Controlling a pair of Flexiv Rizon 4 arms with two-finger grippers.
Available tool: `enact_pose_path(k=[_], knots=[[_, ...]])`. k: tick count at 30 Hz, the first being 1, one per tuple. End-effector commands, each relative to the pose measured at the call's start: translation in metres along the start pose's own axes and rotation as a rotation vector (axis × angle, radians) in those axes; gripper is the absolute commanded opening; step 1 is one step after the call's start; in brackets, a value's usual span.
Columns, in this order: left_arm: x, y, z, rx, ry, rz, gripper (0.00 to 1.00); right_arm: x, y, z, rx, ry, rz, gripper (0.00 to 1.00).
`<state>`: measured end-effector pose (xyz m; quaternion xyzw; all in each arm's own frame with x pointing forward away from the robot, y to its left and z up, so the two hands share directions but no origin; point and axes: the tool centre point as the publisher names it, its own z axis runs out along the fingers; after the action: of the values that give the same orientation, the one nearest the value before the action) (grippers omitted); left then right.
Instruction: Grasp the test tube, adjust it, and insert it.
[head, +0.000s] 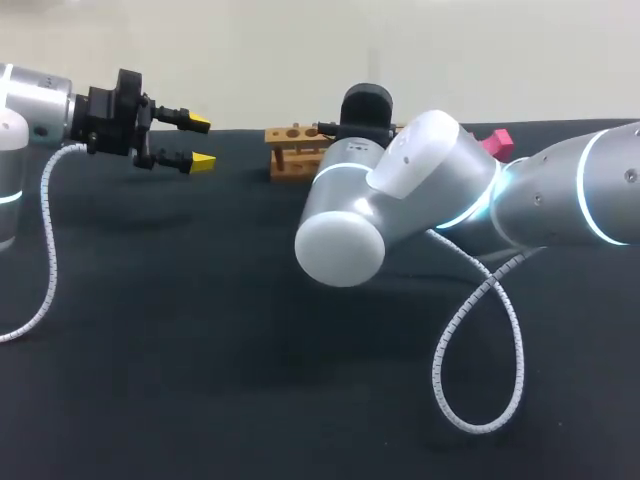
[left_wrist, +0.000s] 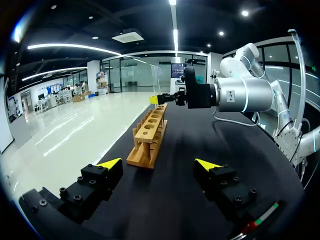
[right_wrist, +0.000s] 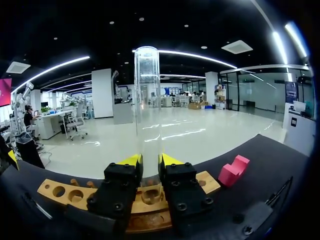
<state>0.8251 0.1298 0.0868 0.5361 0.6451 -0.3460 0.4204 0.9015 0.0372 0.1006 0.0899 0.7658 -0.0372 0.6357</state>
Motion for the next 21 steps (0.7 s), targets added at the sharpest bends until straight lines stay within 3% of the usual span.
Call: enact_pose_path(k=[1,7,16,19,21], knots=[[0.0010,-0.0010,0.0002,-0.004,-0.003,0.003,1.00,0.0007,0.0023,0.0010,0.001,0.001,0.000,0.11],[0.0010,-0.0010,0.0002,-0.004,-0.003,0.003,1.00,0.0021,0.0022,0.0001,0.000,0.006,-0.001,0.29],[0.0010,-0.0010,0.0002,-0.004,-0.003,0.003,1.00,0.0031,0.0016,-0.0014,0.006,0.011,0.000,0.46],[0.0010,-0.0010,0.0002,-0.004,-0.003,0.003,1.00,0.0030,0.0018,-0.0019,0.007,0.010,0.000,0.47],[0.0010,-0.0010,0.0002,-0.004,-0.003,0.003,1.00,0.0024,0.0018,-0.0025,0.009,0.008,0.001,0.56]])
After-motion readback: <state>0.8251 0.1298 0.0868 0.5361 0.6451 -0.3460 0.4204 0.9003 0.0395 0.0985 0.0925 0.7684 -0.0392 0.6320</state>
